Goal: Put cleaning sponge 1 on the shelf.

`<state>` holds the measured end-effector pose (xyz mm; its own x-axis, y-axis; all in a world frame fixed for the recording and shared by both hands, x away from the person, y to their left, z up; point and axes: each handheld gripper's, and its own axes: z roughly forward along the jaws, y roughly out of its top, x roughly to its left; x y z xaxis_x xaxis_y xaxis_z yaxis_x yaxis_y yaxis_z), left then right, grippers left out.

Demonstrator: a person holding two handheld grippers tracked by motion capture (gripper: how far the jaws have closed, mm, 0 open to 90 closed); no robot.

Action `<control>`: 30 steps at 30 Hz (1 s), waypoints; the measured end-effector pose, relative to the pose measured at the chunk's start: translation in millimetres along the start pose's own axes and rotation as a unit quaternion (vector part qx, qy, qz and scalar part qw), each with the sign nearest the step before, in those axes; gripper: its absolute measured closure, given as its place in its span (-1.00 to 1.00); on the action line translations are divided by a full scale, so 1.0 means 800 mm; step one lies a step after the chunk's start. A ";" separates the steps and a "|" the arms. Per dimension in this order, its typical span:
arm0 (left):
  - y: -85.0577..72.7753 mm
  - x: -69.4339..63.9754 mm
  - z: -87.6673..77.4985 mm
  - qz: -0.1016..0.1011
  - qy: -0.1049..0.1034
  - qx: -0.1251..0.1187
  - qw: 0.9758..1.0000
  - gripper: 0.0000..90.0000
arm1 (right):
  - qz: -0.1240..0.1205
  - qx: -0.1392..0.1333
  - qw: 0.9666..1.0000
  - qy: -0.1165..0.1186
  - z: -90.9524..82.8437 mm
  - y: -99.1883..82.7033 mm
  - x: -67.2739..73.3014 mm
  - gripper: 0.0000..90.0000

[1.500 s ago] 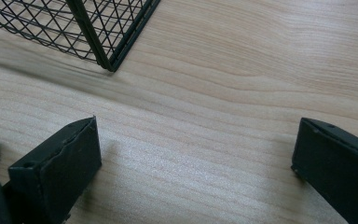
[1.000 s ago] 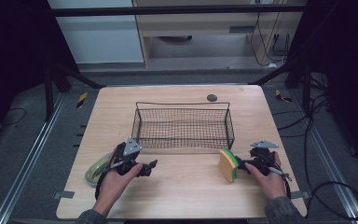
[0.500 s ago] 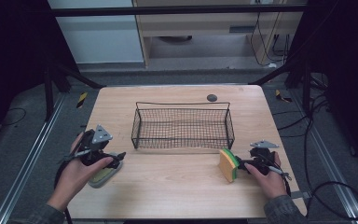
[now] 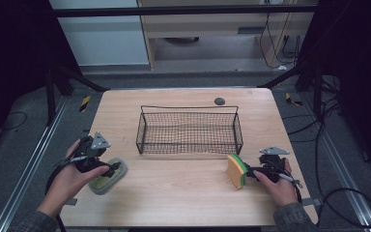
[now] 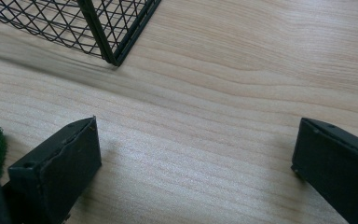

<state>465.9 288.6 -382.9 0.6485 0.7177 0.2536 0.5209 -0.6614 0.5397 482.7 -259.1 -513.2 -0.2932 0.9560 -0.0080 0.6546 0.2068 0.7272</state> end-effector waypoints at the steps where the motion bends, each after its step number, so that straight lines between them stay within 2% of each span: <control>1: -0.002 0.001 0.000 -0.005 -0.004 0.007 1.000 -0.83 | 0.001 0.000 1.000 0.001 0.000 0.000 0.000 -0.97; 3: -0.004 0.004 0.001 -0.006 -0.016 0.025 1.000 -0.83 | 0.002 0.001 1.000 0.002 -0.001 -0.001 0.001 -0.97; 4: -0.004 0.004 0.001 -0.006 -0.016 0.025 1.000 -0.82 | 0.003 0.001 1.000 0.003 -0.002 -0.001 0.001 -0.97; 5: -0.008 0.008 0.002 -0.005 -0.017 0.040 0.999 -0.80 | 0.002 0.001 1.000 0.003 -0.002 -0.001 0.001 -0.97; 6: -0.009 0.010 0.003 -0.008 -0.015 0.044 0.999 -0.80 | 0.001 0.001 1.000 0.003 -0.002 -0.001 0.001 -0.97; 9: -0.011 0.015 0.004 -0.012 -0.010 0.046 0.999 -0.79 | 0.000 0.001 1.000 0.002 -0.002 -0.002 0.001 -0.97; 12: -0.012 0.014 0.005 -0.006 -0.003 0.057 0.998 -0.78 | -0.002 0.001 1.000 0.002 -0.002 -0.002 0.001 -0.97; 19: -0.014 0.011 0.017 0.009 -0.018 0.089 0.996 -0.74 | 0.000 0.002 1.000 0.002 -0.005 -0.004 0.002 -0.97; 24: -0.015 0.012 0.026 0.005 -0.035 0.109 0.993 -0.67 | 0.001 0.001 1.000 0.005 -0.006 -0.005 0.003 -0.97; 30: -0.014 0.016 0.030 0.001 -0.038 0.115 0.993 -0.62 | -0.001 0.001 1.000 0.006 -0.006 -0.006 0.002 -0.97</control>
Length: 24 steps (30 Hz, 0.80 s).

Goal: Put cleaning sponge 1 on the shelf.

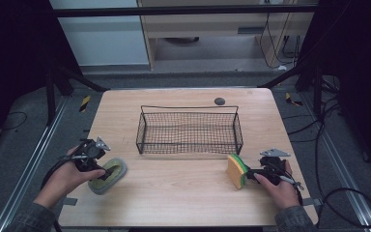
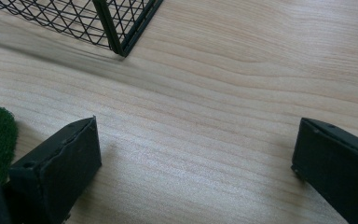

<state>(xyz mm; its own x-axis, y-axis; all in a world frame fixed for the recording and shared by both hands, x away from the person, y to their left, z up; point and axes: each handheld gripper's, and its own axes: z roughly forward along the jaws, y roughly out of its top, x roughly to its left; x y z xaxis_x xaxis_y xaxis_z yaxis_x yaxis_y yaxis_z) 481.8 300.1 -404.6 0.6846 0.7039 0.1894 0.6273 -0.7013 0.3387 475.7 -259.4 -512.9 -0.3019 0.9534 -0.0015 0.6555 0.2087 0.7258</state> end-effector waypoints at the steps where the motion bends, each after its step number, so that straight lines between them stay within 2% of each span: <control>1: 0.000 0.001 0.000 -0.003 0.000 -0.002 1.000 -0.60 | 0.000 0.000 1.000 0.000 0.000 0.000 0.000 -0.97; 3: -0.002 0.003 0.000 -0.008 -0.008 -0.005 1.000 -0.54 | 0.000 0.000 1.000 0.000 0.000 0.000 0.000 -0.97; 5: -0.004 0.004 0.001 -0.012 -0.009 0.002 1.000 -0.47 | -0.002 0.000 1.000 0.000 0.000 0.000 0.000 -0.97; 10: -0.010 0.006 0.010 -0.007 -0.023 0.019 1.000 -0.32 | -0.001 0.001 1.000 0.001 -0.001 -0.001 0.000 -0.97; 19: -0.009 0.007 0.024 -0.010 -0.039 0.020 0.999 0.02 | -0.001 0.001 1.000 0.001 -0.001 -0.001 0.000 -0.97; 24: -0.006 0.008 0.029 -0.005 -0.041 0.026 0.999 0.09 | -0.001 0.000 1.000 0.001 -0.001 -0.001 0.000 -0.97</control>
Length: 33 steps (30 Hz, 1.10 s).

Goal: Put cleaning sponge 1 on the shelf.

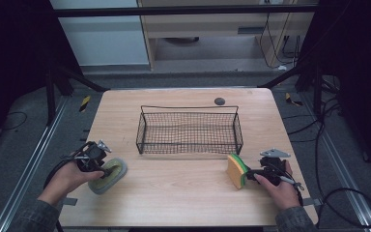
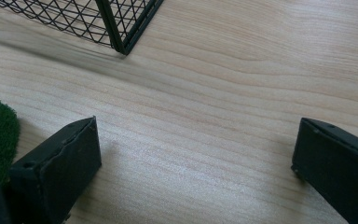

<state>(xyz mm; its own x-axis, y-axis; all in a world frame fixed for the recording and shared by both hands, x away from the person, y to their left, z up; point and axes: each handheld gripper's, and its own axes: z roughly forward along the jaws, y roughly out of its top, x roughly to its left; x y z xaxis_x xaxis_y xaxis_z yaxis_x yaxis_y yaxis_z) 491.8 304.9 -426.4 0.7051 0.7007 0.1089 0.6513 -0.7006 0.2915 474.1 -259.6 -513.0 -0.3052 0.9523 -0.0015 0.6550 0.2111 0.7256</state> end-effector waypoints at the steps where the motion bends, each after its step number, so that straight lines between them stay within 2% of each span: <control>1: 0.000 0.000 0.000 0.001 0.001 0.001 1.000 0.10 | 0.000 0.000 1.000 0.001 0.000 0.000 0.000 -0.97; 12: -0.001 0.004 0.010 -0.001 -0.011 0.008 1.000 0.25 | 0.000 0.000 1.000 0.001 0.000 0.000 0.000 -0.97; 17: -0.002 0.004 0.012 0.000 -0.016 0.008 1.000 0.38 | -0.001 0.000 1.000 0.001 0.000 0.000 0.000 -0.97; 20: -0.002 0.004 0.012 0.000 -0.015 0.006 1.000 0.54 | -0.001 0.000 1.000 0.000 0.000 0.000 0.000 -0.97; 22: -0.003 0.005 0.011 0.001 -0.020 0.005 1.000 0.56 | -0.001 0.000 1.000 0.000 0.000 0.000 0.000 -0.97; 27: -0.007 0.001 -0.001 0.006 -0.009 -0.026 1.000 0.57 | -0.001 0.000 1.000 0.001 0.000 0.000 0.000 -0.97; 29: -0.009 -0.004 -0.013 0.017 -0.002 -0.046 0.999 0.56 | -0.003 -0.001 1.000 -0.001 0.000 -0.001 0.000 -0.97; 31: -0.009 -0.009 -0.024 0.027 0.007 -0.056 0.998 0.56 | -0.003 -0.001 1.000 -0.001 0.000 -0.001 0.000 -0.97; 33: -0.007 -0.014 -0.042 0.043 0.020 -0.071 0.996 0.57 | -0.002 0.000 1.000 0.000 -0.001 -0.001 0.000 -0.97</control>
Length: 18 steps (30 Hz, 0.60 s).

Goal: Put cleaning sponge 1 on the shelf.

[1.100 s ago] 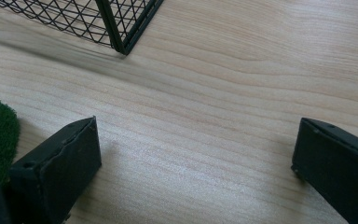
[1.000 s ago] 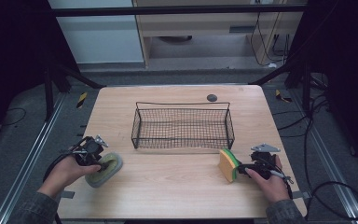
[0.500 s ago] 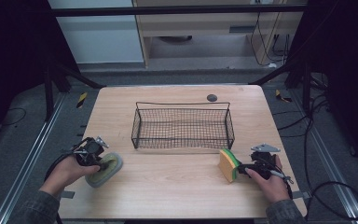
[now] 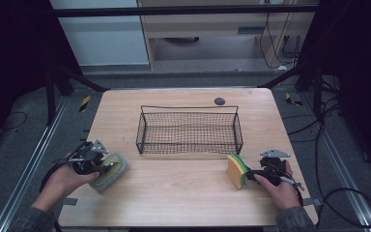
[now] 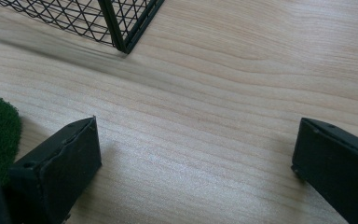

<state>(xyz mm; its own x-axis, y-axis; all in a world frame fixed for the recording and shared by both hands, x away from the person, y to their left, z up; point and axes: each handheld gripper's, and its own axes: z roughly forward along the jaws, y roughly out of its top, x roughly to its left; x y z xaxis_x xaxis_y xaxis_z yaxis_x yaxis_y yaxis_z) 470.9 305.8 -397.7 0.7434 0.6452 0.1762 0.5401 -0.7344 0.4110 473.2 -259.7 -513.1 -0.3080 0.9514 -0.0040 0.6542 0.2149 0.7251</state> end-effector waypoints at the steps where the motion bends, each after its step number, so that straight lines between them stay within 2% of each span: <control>1: 0.002 -0.001 -0.007 0.003 0.004 -0.009 1.000 0.57 | 0.000 0.000 1.000 0.000 0.000 0.000 0.000 -0.97; 4: 0.009 -0.001 -0.022 0.014 0.008 -0.023 1.000 0.57 | 0.000 0.000 1.000 0.000 0.000 0.000 0.000 -0.97; 9: 0.021 -0.002 -0.029 0.040 0.019 -0.034 0.998 0.57 | 0.000 0.000 1.000 0.000 -0.001 -0.001 0.000 -0.97; 12: 0.032 -0.003 -0.034 0.054 0.026 -0.046 0.997 0.57 | 0.000 0.000 1.000 0.000 -0.001 -0.001 0.000 -0.97; 14: 0.041 -0.004 -0.037 0.064 0.034 -0.046 0.996 0.57 | 0.000 0.000 1.000 0.000 -0.001 -0.001 0.000 -0.97; 18: 0.062 -0.004 -0.042 0.082 0.038 -0.057 0.994 0.57 | 0.000 0.000 1.000 0.000 -0.001 -0.001 0.000 -0.97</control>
<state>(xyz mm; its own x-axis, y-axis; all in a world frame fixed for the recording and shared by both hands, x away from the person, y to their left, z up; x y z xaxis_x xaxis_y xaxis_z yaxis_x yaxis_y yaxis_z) 481.6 274.3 -347.8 0.7833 0.5366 0.3138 0.3630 -0.8047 0.4699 472.5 -260.0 -513.0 -0.3089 0.9511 -0.0043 0.6543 0.2158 0.7248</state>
